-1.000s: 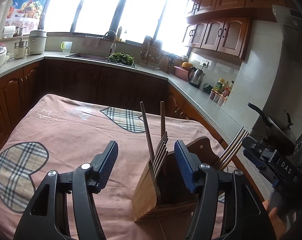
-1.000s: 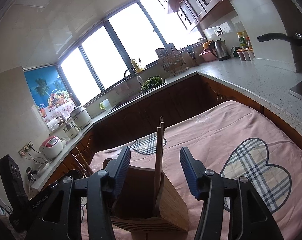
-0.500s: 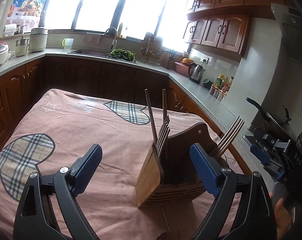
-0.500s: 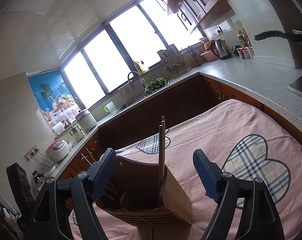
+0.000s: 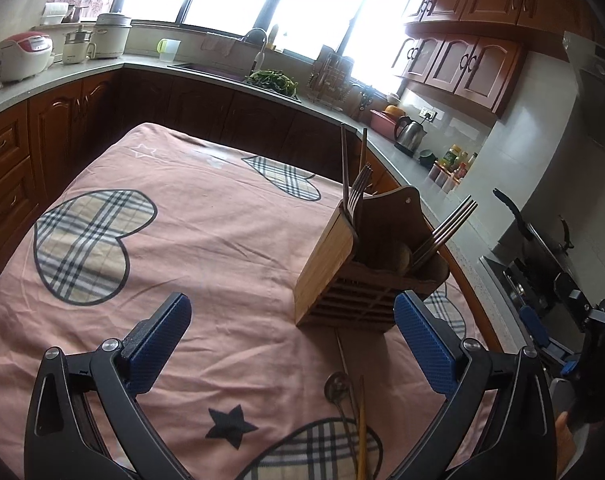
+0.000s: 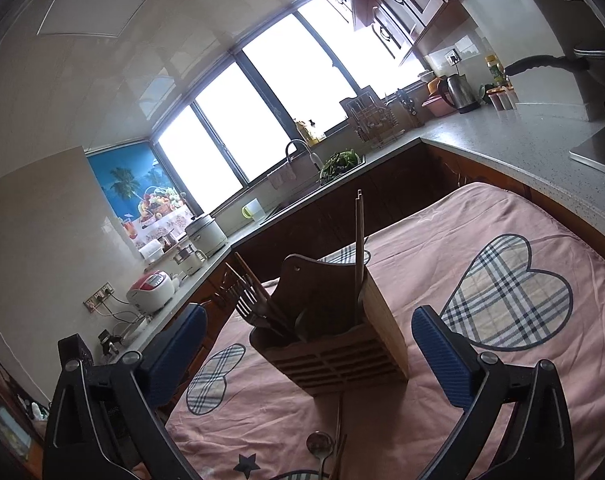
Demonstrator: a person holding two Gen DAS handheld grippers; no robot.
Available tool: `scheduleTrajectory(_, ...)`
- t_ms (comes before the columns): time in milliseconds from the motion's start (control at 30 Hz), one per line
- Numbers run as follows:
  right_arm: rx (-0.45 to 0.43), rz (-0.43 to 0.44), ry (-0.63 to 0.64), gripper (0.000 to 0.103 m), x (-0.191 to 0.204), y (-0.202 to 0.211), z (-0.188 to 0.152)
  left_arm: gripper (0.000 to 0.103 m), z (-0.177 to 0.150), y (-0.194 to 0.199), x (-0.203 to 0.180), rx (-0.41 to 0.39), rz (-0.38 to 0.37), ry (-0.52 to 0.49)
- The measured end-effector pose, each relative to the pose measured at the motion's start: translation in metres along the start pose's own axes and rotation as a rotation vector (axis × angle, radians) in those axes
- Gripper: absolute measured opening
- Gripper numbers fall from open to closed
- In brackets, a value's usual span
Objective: Organize utensils
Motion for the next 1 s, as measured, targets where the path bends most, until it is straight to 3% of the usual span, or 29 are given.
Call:
scheduleTrajectory(333,0.02,-0.007,-0.027,0.103,0.008,0.031,-0.028,0.103,-0.024,0.034,0.009,0.019,0.009,0.01)
scheduleTrajectory(500,0.029,-0.017,-0.01,0.103,0.015,0.045,-0.039,0.103,-0.034,0.051,0.01,0.009,0.068,-0.04)
scheduleTrajectory(767,0.017,-0.032,0.066,0.103,0.034,0.067,-0.045,0.103,-0.044,0.085,0.012,-0.062,0.138,-0.121)
scheduleTrajectory(1000,-0.025,-0.073,0.247,0.103,0.069,0.087,-0.048,0.103,-0.048,0.118,0.007,-0.157,0.186,-0.191)
Point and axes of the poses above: each gripper's, at about its wrist camera, not at the fingertips, and y roughly against the way its jaws point, x to its left, z to its top, the point moved 10 cm from there along -y, roughly the way its jaws point, and after that the axes turned 10 degrees about z, right-handed, at the moved point
